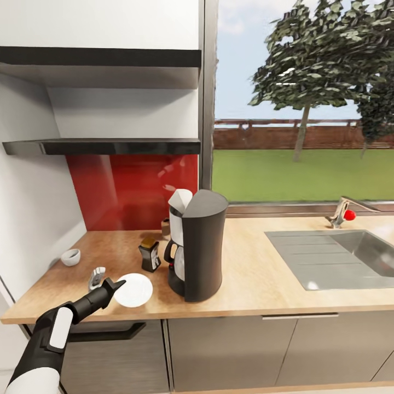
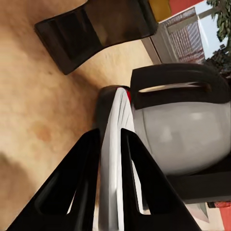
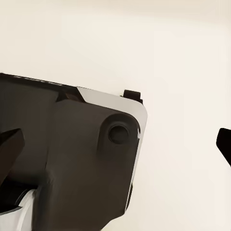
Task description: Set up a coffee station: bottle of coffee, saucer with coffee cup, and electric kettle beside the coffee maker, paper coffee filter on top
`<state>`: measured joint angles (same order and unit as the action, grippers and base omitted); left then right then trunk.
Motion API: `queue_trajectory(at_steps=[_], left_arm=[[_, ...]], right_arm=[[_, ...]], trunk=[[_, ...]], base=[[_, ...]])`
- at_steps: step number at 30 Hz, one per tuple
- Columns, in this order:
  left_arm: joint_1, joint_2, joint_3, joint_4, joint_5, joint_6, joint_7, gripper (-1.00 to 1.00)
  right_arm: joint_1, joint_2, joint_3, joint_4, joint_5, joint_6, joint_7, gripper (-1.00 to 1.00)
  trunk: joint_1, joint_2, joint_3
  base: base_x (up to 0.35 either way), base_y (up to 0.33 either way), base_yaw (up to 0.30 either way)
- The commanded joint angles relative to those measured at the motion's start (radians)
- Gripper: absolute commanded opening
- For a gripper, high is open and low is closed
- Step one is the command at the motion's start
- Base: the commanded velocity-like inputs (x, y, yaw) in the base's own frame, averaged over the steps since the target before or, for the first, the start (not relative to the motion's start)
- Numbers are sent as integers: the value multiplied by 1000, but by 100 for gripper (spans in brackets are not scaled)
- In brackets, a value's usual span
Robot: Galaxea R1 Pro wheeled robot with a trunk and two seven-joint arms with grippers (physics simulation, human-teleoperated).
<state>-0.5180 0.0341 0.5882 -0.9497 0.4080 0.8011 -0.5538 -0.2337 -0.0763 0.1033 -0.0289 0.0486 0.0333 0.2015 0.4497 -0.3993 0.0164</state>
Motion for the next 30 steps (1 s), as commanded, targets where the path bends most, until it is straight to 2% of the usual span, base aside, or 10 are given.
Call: queue_trajectory(at_steps=[1, 9, 17, 22, 30], left_arm=[[-1, 0, 2, 0, 0, 4, 4, -100], [-1, -3, 2, 2, -1, 1, 12, -100], [1, -22, 2, 3, -2, 0, 20, -100], [2, -25, 2, 3, -1, 0, 20, -100], [13, -25, -1, 2, 0, 0, 20, -100]], right_arm=[[0, 0, 6, -2, 5, 4, 2, 100], [1, 0, 6, -2, 5, 4, 2, 100], [0, 0, 6, -1, 5, 4, 2, 100], [0, 0, 6, -1, 5, 4, 2, 100], [0, 0, 6, -1, 5, 4, 2, 100]], trunk=[[0, -1, 0], [0, -1, 0], [0, -1, 0], [0, -1, 0], [0, -1, 0]], base=[[6, -1, 0], [154, 0, 0], [14, -24, 0], [44, -171, 0], [2, -12, 0]])
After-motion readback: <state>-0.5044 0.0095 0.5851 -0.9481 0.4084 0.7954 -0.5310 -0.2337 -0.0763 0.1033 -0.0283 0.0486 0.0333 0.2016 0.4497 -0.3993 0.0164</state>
